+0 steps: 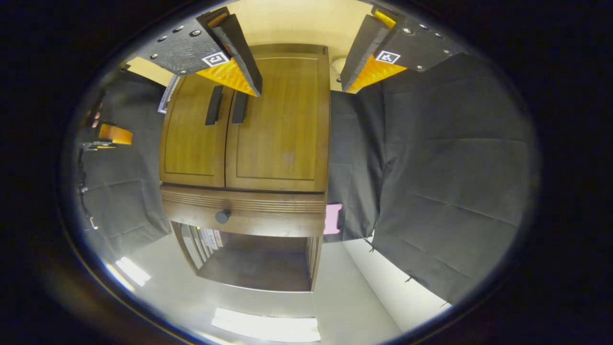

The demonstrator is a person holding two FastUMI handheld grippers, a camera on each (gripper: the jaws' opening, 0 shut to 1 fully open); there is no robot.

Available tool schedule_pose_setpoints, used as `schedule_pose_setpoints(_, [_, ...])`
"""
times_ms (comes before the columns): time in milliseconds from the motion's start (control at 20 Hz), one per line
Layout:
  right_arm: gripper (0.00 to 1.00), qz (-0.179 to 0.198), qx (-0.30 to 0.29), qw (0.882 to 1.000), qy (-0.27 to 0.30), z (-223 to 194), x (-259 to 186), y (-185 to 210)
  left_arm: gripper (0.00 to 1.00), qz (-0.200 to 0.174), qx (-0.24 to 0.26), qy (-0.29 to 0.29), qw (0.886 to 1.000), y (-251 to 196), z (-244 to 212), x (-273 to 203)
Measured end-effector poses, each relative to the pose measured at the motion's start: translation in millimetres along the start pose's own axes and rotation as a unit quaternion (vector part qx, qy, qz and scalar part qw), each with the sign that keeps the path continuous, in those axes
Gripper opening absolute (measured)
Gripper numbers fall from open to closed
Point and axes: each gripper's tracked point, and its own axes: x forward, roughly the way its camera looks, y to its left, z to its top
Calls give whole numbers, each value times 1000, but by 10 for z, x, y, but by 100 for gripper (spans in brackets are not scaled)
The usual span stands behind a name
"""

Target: Open the right door of the double-door shoe cabinet with the right hand, and open the left door with the left hand.

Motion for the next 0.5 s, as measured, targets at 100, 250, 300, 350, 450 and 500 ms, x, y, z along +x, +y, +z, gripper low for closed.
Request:
schedule_pose_setpoints(100, [96,13,0,1000,0,27,85,119,94,-2,1,-1,1000,-32,-16,-14])
schedule_pose_setpoints(250, [96,31,1,1000,1,62,254,294,94,1,5,2,1000,-10,-48,-67])
schedule_pose_setpoints(300, [96,37,1,999,2,63,309,346,94,2,7,4,1000,-1,-70,-96])
schedule_pose_setpoints(350, [96,41,2,999,1,87,373,408,100,4,7,7,1000,11,-94,-117])
schedule_pose_setpoints(450, [94,52,4,999,-3,118,517,555,100,8,5,13,1000,65,-147,-191])
schedule_pose_setpoints(500, [94,58,4,998,-4,112,561,612,100,10,4,15,1000,97,-162,-218])
